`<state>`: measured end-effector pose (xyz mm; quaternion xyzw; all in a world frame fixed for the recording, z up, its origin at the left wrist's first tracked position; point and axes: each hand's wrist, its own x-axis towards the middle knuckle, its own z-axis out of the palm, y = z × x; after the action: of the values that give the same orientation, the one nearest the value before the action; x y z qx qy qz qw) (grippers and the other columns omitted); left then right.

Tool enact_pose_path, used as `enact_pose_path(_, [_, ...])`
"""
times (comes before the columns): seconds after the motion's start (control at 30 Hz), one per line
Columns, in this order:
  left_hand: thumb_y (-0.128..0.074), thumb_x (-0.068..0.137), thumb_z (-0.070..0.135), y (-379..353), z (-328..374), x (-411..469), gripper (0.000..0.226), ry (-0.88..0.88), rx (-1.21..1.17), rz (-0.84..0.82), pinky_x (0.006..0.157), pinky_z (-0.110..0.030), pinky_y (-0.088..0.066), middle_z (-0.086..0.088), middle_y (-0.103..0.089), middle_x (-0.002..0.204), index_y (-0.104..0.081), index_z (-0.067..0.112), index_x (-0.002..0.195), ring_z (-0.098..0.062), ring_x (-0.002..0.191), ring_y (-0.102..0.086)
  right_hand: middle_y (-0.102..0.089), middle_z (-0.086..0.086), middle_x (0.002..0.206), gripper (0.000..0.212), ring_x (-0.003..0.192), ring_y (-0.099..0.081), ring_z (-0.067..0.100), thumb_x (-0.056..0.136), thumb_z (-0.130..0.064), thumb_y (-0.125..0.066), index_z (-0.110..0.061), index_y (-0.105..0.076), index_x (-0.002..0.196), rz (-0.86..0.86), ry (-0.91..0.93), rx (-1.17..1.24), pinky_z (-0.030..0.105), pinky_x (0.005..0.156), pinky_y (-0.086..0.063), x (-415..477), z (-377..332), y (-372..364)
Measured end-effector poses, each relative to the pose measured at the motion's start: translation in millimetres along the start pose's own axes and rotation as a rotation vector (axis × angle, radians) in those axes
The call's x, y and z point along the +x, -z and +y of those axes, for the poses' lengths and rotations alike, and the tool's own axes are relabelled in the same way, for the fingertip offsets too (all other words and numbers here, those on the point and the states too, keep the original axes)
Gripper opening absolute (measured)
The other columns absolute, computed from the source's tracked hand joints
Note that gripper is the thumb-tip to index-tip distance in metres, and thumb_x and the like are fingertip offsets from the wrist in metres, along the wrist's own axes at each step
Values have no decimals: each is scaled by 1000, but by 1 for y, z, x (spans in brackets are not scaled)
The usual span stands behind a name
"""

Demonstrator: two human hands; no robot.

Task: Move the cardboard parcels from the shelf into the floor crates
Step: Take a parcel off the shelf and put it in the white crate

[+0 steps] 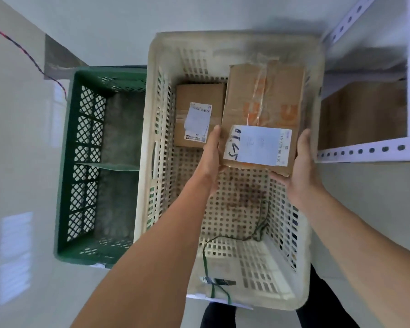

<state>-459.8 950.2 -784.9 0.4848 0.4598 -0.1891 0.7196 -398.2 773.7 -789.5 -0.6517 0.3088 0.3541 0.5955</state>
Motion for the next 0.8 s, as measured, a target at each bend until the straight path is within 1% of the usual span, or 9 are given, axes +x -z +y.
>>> enact_pose_path(0.07, [-25, 111, 66, -3, -6, 21, 68, -1, -14, 22, 125, -58, -37, -6, -76, 134, -66, 25, 145, -32, 133, -66, -81, -20, 99, 58, 108, -71, 12, 97, -84, -29, -51, -75, 107, 10, -2, 9, 46, 94, -51, 20, 9, -2])
enact_pose_path(0.2, [-32, 107, 72, -9, -14, 56, 70, 4, 7, 59, 124, -50, -40, -5, -64, 150, -55, 26, 154, -25, 134, -64, -80, -20, 91, 35, 105, -68, 11, 101, -69, -47, -45, -73, 105, 17, -8, 63, 48, 99, -51, 60, 22, -3])
enact_pose_path(0.33, [-30, 107, 73, -6, -22, 82, 68, -4, 34, 73, 118, -43, -40, -4, -74, 138, -70, 29, 139, -17, 125, -63, -74, -10, 105, 21, 104, -64, 13, 104, -47, -50, -38, -69, 107, 27, -12, 55, 49, 103, -50, 91, 29, -13])
enact_pose_path(0.4, [-30, 108, 72, -3, -27, 90, 67, 4, 30, 92, 115, -43, -40, 0, -77, 131, -74, 29, 133, -16, 118, -63, -73, -12, 103, 23, 103, -63, 12, 103, -40, -49, -36, -67, 115, 27, 2, 32, 44, 93, -49, 102, 30, -21])
enact_pose_path(0.47, [-33, 108, 69, -2, -30, 97, 59, 17, 49, 99, 102, -38, -46, 8, -77, 120, -75, 31, 127, -14, 115, -65, -70, -7, 112, 30, 105, -62, 15, 102, -34, -47, -32, -59, 130, 38, 21, 10, 40, 85, -47, 111, 30, -28])
enact_pose_path(0.53, [-40, 104, 65, -2, -31, 101, 53, 34, 111, 94, 92, -36, -48, 10, -73, 128, -69, 33, 136, -18, 124, -63, -68, -2, 117, 33, 106, -62, 18, 101, -29, -46, -31, -52, 134, 58, 41, 9, 39, 82, -46, 121, 31, -32])
enact_pose_path(0.67, [-49, 97, 49, -6, -24, 110, 66, -29, 147, 130, 117, -56, -47, -7, -49, 165, -46, 33, 161, -36, 149, -49, -69, 2, 113, 36, 100, -63, 20, 102, -23, -42, -27, -51, 136, 77, 40, 24, 38, 80, -46, 131, 33, -32])
enact_pose_path(0.73, [-49, 86, 50, -9, -18, 109, 74, -43, 117, 138, 118, -56, -47, -8, -53, 161, -52, 25, 156, -33, 145, -53, -69, 1, 113, 35, 99, -63, 18, 103, -21, -40, -29, -51, 135, 81, 49, 32, 38, 78, -46, 134, 31, -32])
enact_pose_path(0.8, [-48, 84, 48, -12, -15, 111, 55, -70, 82, 149, 111, -48, -51, -3, -66, 146, -68, 24, 130, -27, 132, -62, -69, -1, 114, 35, 101, -63, 17, 103, -21, -40, -34, -51, 133, 78, 66, 41, 38, 78, -46, 138, 25, -35])
